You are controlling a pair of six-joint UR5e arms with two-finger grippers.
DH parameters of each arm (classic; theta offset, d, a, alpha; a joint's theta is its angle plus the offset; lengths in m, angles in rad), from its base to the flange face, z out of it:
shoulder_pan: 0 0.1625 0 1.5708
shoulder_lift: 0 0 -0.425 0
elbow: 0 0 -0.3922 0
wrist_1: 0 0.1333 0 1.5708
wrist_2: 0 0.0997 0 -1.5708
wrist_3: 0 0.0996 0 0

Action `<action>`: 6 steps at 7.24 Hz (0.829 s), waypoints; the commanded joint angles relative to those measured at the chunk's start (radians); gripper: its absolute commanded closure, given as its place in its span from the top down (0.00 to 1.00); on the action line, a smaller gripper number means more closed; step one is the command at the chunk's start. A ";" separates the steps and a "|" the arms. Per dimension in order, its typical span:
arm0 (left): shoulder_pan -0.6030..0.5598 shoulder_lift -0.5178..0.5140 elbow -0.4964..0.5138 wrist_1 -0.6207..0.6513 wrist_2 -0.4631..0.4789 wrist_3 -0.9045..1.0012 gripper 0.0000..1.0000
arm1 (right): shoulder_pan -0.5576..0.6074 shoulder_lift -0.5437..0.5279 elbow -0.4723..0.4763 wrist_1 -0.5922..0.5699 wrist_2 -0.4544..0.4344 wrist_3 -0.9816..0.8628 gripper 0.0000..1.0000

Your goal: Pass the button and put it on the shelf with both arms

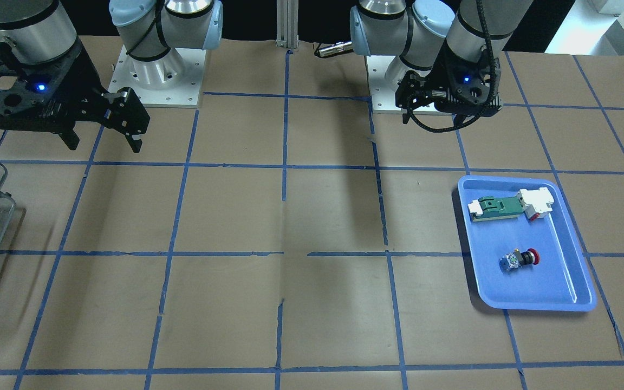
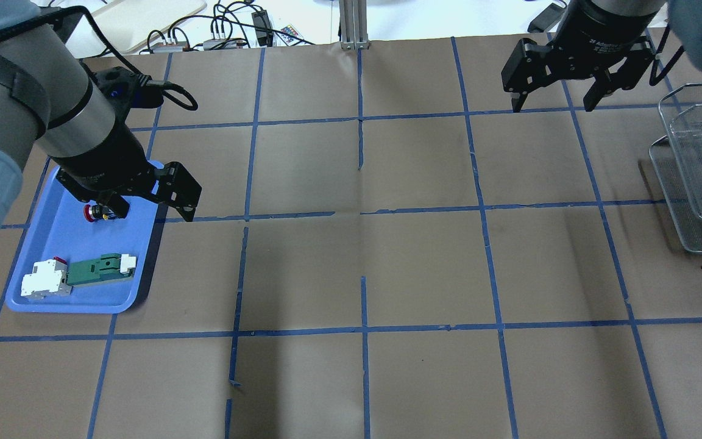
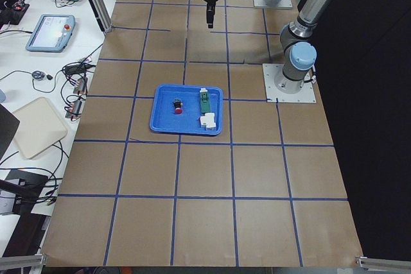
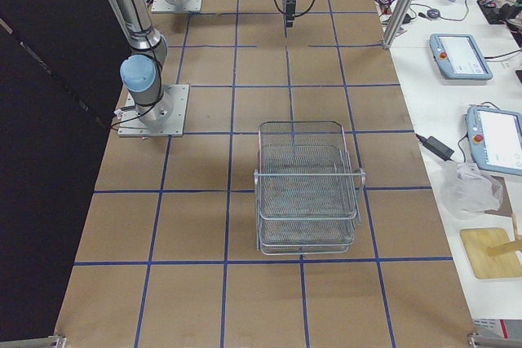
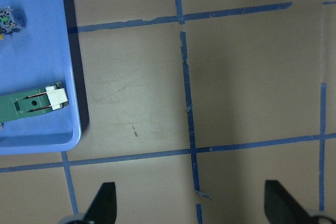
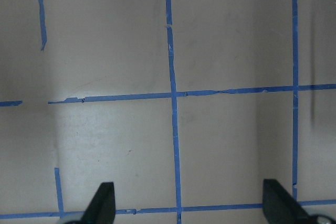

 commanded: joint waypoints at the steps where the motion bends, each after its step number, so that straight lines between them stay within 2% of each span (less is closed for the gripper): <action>1: 0.013 -0.004 0.004 0.007 -0.001 0.002 1.00 | -0.001 -0.017 0.003 0.001 -0.012 -0.014 1.00; 2: 0.042 -0.005 0.010 0.013 -0.004 -0.009 1.00 | -0.005 -0.019 0.003 -0.002 -0.012 -0.016 1.00; 3: 0.126 -0.015 0.010 0.014 -0.006 -0.033 1.00 | -0.002 -0.017 0.004 -0.008 -0.011 -0.016 1.00; 5: 0.366 -0.054 0.001 0.094 -0.032 -0.026 1.00 | -0.005 -0.017 0.004 0.001 -0.013 -0.037 1.00; 6: 0.445 -0.083 0.006 0.166 -0.068 -0.038 1.00 | -0.004 -0.017 0.006 0.000 -0.011 -0.070 1.00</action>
